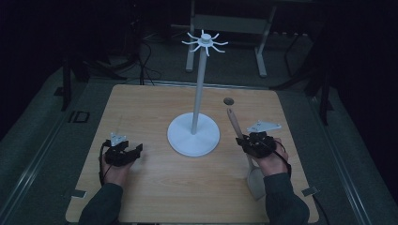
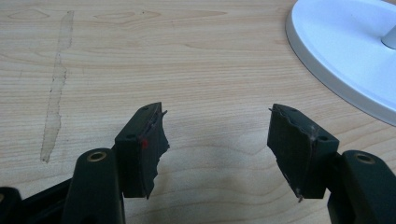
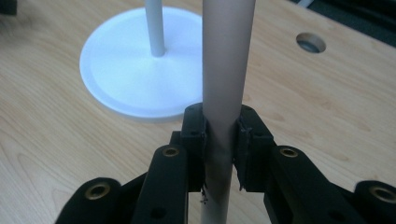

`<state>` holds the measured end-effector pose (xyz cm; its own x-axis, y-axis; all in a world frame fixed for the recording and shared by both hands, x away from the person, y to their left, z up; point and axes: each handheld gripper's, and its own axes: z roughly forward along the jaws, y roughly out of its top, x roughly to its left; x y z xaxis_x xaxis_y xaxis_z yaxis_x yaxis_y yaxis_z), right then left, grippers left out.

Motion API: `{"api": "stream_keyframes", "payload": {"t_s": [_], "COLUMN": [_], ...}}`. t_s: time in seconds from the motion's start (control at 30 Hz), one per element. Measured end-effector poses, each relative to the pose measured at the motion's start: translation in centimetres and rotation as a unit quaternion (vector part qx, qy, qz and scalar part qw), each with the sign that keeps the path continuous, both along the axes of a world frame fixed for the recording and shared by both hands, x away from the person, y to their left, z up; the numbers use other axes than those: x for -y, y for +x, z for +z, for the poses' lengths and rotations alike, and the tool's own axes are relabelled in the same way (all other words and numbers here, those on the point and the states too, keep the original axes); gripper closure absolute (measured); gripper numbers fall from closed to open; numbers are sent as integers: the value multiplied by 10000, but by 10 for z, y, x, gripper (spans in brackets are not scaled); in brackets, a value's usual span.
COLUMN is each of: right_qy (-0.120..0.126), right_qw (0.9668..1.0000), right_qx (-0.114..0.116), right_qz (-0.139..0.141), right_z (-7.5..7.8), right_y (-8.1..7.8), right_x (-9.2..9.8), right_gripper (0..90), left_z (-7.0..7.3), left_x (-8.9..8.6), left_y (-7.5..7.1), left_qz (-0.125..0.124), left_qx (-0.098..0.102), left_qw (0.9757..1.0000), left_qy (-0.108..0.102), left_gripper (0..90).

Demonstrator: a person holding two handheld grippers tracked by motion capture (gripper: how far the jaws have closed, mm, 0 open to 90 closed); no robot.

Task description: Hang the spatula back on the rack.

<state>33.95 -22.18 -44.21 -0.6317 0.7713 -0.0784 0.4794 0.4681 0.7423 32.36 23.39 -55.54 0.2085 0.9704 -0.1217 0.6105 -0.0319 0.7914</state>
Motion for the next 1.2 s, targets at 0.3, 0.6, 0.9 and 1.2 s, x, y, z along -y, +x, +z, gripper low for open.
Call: {"api": "stream_keyframes", "payload": {"t_s": [0.3,0.6,0.9,1.2], "right_qy": [264,519,773,915], "right_qw": [9992,9969,9931,9894], "right_qx": [293,579,869,1129], "right_qz": [-37,-103,-116,-24], "right_z": [10,20,27,37], "right_y": [-4,-7,-8,-9], "right_x": [5,7,5,0], "right_gripper": [757,756,757,756], "left_z": [0,0,0,1], "left_x": [0,0,0,0], "left_y": [0,-1,-1,-1], "left_qz": [8,-1,0,-6], "left_qx": [8,5,11,3], "left_qw": [10000,10000,10000,10000], "left_qy": [9,23,26,27], "left_gripper": [368,368,368,368]}}
